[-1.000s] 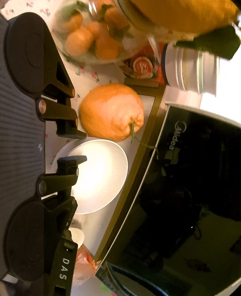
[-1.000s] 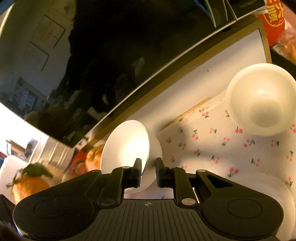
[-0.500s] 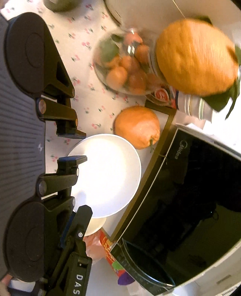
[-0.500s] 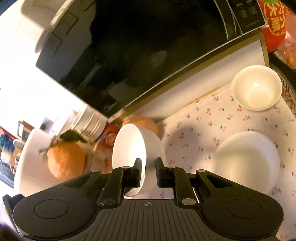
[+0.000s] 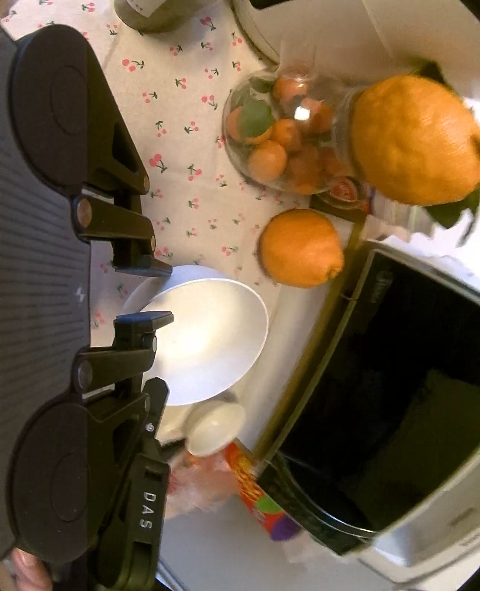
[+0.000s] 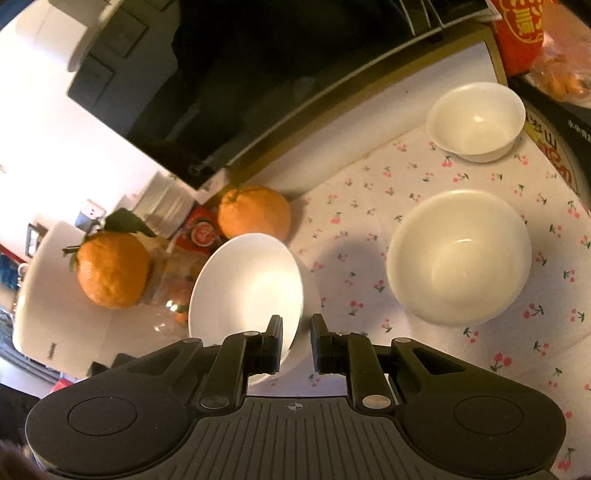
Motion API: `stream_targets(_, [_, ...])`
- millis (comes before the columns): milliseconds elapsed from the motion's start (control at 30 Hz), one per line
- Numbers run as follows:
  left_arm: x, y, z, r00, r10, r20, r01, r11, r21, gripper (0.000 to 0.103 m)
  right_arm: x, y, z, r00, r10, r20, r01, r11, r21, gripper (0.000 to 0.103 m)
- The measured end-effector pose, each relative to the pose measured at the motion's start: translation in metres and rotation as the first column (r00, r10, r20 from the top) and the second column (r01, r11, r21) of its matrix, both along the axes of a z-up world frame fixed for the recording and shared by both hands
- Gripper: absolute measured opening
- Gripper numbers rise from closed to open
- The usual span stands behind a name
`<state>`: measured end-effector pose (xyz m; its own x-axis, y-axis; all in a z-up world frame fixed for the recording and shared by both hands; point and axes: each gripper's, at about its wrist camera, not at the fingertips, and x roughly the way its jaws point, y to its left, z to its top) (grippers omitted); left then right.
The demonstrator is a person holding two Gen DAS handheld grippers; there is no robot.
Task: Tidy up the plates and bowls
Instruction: 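Lift the white bowl with both tools and lower it beside the other bowls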
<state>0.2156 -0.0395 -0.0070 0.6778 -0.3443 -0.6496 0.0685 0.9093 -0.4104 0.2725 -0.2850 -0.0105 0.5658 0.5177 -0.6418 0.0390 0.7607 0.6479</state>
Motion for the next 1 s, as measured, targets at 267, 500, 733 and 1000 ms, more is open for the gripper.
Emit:
stream_targets(267, [0.014, 0.000, -0.026, 1.000, 0.000, 0.015, 0.000, 0.999, 0.035, 0.017, 0.007, 0.013, -0.039, 0.999, 0.015, -0.040, -0.017, 0.998, -0.053, 0.016])
stream_targets(500, [0.015, 0.003, -0.038, 1.000, -0.006, -0.012, 0.007, 0.998, 0.068, 0.017, 0.006, 0.021, -0.049, 0.998, 0.030, -0.058, -0.033, 0.998, -0.061, 0.016])
stream_targets(733, [0.012, 0.004, -0.042, 0.999, -0.024, -0.022, 0.025, 0.997, 0.072, 0.019, 0.005, 0.022, -0.049, 0.997, 0.048, -0.053, -0.051, 0.997, -0.059, 0.019])
stream_targets(1000, [0.010, -0.004, -0.039, 0.998, -0.066, -0.022, 0.068, 0.993, 0.098, 0.037, 0.005, 0.015, -0.043, 0.999, 0.021, -0.044, -0.024, 0.998, -0.060, 0.023])
